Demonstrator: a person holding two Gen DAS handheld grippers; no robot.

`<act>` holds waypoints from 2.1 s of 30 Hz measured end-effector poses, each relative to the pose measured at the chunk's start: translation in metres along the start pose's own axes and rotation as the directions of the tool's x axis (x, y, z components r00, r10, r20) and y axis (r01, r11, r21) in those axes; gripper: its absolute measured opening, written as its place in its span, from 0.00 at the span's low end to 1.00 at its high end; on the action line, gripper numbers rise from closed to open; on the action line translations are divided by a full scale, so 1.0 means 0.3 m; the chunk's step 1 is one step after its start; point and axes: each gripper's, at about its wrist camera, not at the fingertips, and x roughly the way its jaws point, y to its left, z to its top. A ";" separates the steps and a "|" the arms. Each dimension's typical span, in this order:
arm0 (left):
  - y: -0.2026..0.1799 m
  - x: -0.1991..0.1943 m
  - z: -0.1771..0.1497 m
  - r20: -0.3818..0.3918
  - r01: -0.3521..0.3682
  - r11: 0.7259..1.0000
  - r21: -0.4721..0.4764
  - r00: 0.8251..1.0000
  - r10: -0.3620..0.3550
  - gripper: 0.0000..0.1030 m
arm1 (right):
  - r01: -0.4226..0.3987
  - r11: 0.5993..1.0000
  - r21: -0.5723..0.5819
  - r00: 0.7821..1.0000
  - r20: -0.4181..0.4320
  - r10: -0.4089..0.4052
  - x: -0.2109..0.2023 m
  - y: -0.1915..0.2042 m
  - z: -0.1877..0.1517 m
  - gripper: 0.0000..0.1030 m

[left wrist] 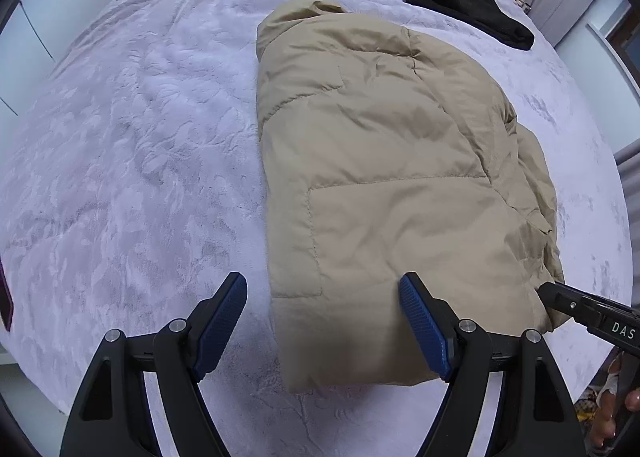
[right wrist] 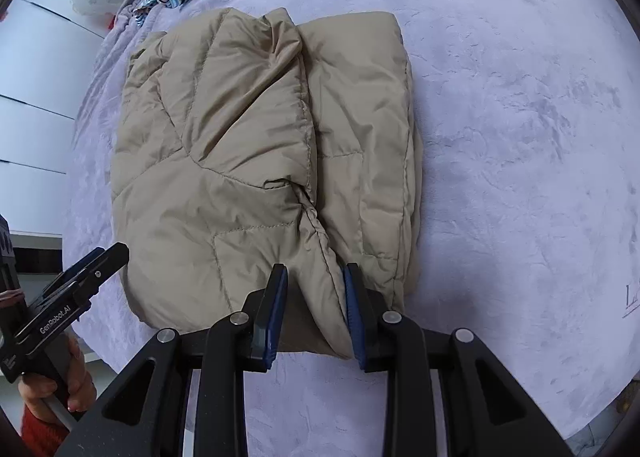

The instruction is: Fold large clothes

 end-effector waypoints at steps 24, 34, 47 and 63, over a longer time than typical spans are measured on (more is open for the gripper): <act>-0.204 -0.380 -0.221 0.156 -0.088 0.994 -0.058 0.983 0.096 1.00 | -0.066 0.985 -0.160 0.990 0.112 0.085 -0.346 -0.029 -0.147 0.66; -0.118 -0.507 -0.193 0.210 -0.151 0.986 -0.072 0.964 0.163 1.00 | 0.031 0.982 -0.184 0.975 0.223 0.011 -0.440 0.075 -0.171 0.83; 0.003 -0.586 -0.117 0.251 -0.156 0.986 -0.063 0.953 0.167 1.00 | 0.154 0.982 -0.109 0.919 0.381 -0.102 -0.516 0.243 -0.171 0.84; 0.002 -0.608 -0.116 0.250 -0.114 0.991 -0.074 0.960 0.129 1.00 | 0.175 0.982 -0.073 0.919 0.369 -0.136 -0.520 0.245 -0.168 0.84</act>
